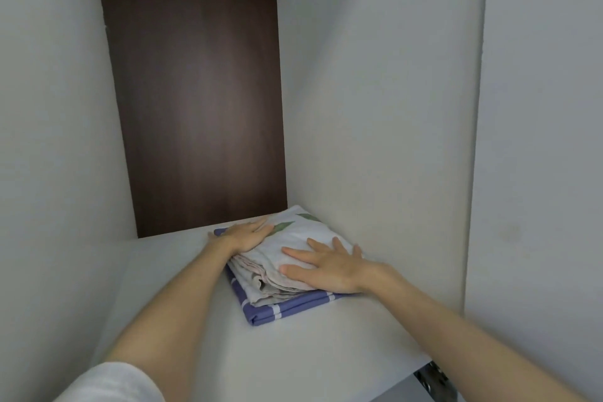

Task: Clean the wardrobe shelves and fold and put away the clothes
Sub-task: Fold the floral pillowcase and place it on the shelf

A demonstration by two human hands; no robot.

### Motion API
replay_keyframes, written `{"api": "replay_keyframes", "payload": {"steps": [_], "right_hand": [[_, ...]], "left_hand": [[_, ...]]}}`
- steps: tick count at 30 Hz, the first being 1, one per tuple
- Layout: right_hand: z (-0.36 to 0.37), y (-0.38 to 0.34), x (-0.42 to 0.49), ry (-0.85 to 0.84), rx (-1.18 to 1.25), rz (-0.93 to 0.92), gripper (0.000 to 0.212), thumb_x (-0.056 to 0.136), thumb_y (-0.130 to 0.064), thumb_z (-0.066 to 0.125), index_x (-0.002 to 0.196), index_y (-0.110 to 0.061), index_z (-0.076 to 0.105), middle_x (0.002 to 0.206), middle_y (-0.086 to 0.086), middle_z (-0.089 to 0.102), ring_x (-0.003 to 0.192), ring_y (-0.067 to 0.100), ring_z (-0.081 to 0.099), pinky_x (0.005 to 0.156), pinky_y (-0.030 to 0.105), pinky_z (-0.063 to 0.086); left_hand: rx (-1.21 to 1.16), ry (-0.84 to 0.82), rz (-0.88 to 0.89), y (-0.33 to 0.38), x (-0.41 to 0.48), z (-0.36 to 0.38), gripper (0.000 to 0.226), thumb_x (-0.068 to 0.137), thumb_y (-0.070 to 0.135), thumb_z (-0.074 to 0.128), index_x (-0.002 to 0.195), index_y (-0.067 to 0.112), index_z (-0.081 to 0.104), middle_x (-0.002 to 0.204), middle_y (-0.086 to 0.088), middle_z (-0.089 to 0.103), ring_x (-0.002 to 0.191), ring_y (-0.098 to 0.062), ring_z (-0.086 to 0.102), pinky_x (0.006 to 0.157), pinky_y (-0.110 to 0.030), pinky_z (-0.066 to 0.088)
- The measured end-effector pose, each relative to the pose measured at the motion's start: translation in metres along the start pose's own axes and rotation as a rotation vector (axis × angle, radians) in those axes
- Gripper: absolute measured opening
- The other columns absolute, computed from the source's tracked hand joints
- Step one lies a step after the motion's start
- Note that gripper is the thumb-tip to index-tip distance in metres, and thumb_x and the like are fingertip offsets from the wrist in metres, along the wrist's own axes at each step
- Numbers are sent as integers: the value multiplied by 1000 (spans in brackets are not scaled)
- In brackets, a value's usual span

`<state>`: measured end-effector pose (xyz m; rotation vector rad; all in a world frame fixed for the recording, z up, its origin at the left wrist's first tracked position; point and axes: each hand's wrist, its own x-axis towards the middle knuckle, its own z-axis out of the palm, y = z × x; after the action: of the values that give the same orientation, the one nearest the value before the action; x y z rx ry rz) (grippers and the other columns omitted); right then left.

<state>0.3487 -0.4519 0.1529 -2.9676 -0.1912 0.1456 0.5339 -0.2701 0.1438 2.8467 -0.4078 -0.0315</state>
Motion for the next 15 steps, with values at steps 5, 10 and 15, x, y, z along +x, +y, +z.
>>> {"api": "replay_keyframes", "payload": {"steps": [5,10,15], "right_hand": [[5,0,2,25,-28,13,65,80,-86,18,140,-66,4,162,-13,-7,148,32,-12,115,58,-12],[2,-3,-7,73,57,-3,62,88,-77,27,146,-57,19,163,-7,8,150,27,4,119,49,-2],[-7,-4,-43,111,112,-10,49,102,-45,34,149,-34,34,158,0,27,144,23,27,117,33,20]], "left_hand": [[108,-1,-71,8,-12,1,86,69,91,-3,146,55,9,160,10,17,147,-26,15,111,-66,-4],[210,-48,-204,32,-27,-11,64,94,66,5,152,40,14,160,1,18,147,-29,16,113,-64,-3],[83,-116,-5,70,-71,-8,58,103,48,20,154,20,14,161,-4,12,148,-24,14,120,-38,9]]}}
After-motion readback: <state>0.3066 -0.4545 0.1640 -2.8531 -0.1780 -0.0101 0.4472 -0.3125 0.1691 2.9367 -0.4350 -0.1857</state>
